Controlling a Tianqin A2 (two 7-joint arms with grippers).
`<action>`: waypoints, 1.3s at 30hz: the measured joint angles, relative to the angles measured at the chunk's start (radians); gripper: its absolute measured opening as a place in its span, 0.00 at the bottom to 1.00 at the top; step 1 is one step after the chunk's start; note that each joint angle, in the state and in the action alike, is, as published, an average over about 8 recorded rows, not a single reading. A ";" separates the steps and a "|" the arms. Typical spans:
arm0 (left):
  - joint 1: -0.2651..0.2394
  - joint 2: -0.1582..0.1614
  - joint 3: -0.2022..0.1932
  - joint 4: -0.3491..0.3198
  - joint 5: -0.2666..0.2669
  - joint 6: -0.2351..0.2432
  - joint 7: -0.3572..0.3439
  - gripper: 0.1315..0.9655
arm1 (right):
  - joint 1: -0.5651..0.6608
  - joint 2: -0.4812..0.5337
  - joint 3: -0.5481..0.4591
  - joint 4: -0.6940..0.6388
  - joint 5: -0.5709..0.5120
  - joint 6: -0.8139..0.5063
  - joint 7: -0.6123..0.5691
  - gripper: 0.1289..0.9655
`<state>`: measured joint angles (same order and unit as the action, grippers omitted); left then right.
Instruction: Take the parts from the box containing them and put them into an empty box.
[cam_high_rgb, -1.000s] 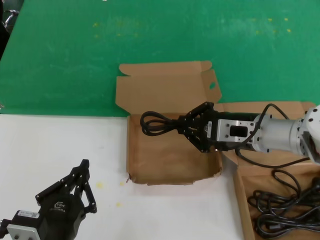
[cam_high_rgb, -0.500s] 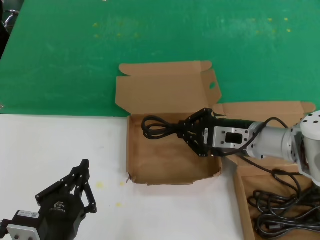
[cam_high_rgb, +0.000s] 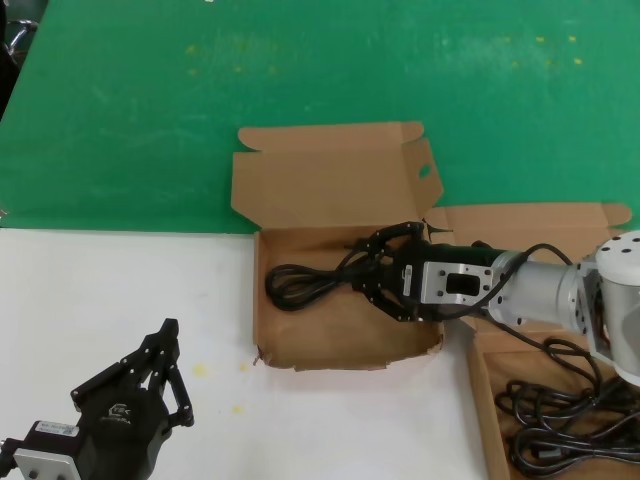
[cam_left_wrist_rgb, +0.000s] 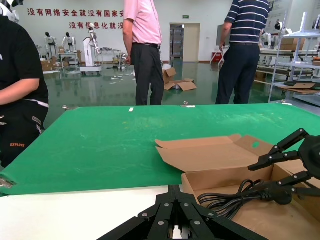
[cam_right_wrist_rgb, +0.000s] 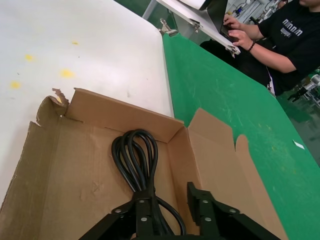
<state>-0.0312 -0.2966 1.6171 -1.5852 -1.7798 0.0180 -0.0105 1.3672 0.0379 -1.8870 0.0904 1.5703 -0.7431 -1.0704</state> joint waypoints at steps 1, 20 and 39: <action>0.000 0.000 0.000 0.000 0.000 0.000 0.000 0.00 | 0.000 -0.001 0.001 -0.002 0.000 0.000 -0.002 0.17; 0.000 0.000 0.000 0.000 0.000 0.000 0.000 0.00 | -0.122 0.091 -0.067 0.345 -0.066 -0.044 0.246 0.57; 0.000 0.000 0.000 0.000 0.000 0.000 0.001 0.00 | -0.405 0.410 -0.056 1.213 -0.216 -0.037 0.946 0.90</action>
<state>-0.0312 -0.2966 1.6171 -1.5852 -1.7799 0.0180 -0.0098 0.9625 0.4475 -1.9427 1.3038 1.3541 -0.7798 -0.1241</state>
